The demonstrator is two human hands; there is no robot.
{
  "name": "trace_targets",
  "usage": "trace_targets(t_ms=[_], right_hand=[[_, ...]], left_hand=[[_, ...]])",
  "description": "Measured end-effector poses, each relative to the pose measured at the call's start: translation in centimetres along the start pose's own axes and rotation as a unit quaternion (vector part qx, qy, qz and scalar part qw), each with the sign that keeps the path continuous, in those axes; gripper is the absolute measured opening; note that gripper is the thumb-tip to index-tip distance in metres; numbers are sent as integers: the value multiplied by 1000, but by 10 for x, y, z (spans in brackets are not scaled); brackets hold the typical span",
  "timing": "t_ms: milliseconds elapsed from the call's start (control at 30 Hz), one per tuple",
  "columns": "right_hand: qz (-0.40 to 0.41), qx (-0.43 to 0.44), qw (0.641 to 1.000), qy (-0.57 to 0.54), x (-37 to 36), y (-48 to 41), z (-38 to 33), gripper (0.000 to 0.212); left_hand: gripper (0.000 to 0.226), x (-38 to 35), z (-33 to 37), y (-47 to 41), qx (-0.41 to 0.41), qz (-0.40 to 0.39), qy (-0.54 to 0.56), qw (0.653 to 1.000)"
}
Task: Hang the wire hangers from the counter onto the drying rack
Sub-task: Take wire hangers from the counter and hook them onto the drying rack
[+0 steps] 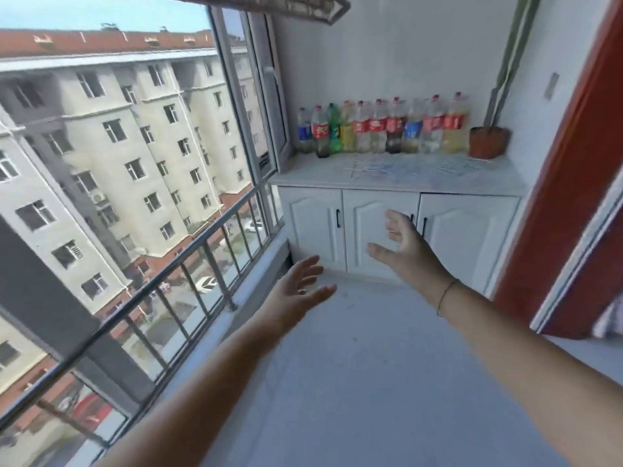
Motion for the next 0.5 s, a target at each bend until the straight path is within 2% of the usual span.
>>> trace_targets(t_ms=[500], right_hand=[[110, -63, 992, 22, 126, -218, 123, 67]], left_hand=[[58, -103, 4, -328, -15, -107, 22, 994]])
Point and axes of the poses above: each hand's wrist, its own y-axis away from the middle knuckle, its own x-axis out of the back of the hand, z = x × y, the point moved 2 cm from there along -y, towards the middle knuckle, and after that the axes turned 12 degrees about y, right-handed, at the moved point
